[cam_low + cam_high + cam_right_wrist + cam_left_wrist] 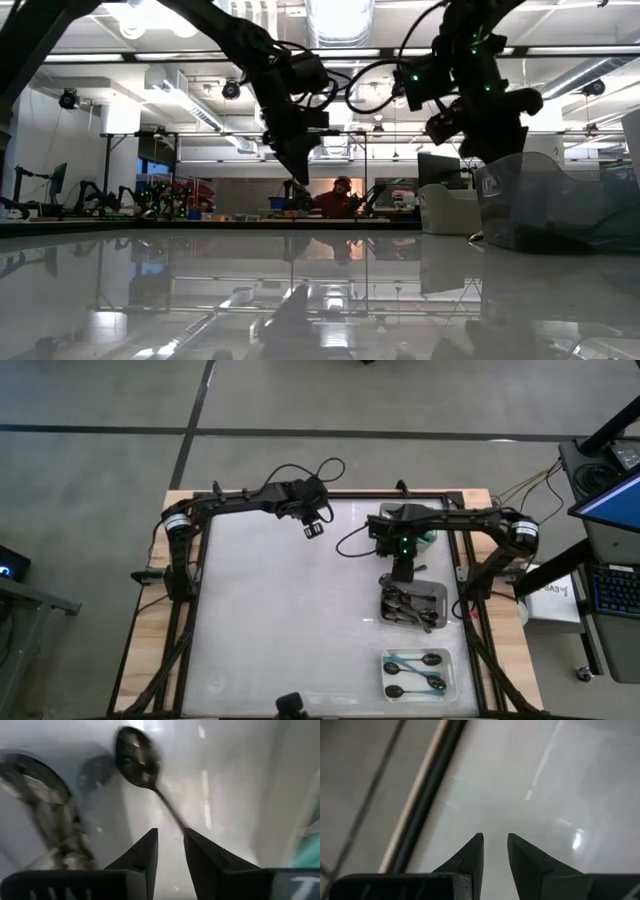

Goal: Sort silverware by color (type)
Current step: Put the black spoon into the black bin

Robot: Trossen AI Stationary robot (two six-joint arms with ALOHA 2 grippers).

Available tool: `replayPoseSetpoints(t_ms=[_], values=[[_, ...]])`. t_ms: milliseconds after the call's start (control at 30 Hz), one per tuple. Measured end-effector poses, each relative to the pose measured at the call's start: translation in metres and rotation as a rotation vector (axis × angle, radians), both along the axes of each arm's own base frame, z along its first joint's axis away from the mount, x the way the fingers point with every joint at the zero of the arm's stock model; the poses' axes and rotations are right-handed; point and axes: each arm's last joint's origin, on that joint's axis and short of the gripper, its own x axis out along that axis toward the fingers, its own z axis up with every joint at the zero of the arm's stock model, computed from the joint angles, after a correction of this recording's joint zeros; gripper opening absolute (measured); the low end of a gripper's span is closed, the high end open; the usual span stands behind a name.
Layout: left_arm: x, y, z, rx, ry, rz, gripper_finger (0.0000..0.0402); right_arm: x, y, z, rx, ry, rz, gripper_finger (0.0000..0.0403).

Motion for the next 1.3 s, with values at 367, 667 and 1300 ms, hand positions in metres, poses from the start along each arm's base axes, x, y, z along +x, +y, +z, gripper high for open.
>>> replayPoseSetpoints(t_ms=[367, 667, 1300], values=[[-0.022, 0.008, -0.002, 0.187, 0.263, 0.177, 0.0071, -0.021, -0.005, -0.036, 0.116, -0.055, -0.01, 0.0102], [-0.03, 0.02, -0.002, 0.188, 0.276, 0.227, 0.0071, -0.019, -0.005, -0.049, 0.116, -0.154, 0.105, 0.0091], [-0.043, 0.037, -0.002, 0.178, 0.289, 0.276, 0.0071, -0.011, -0.009, -0.073, 0.078, -0.202, 0.131, 0.0066]])
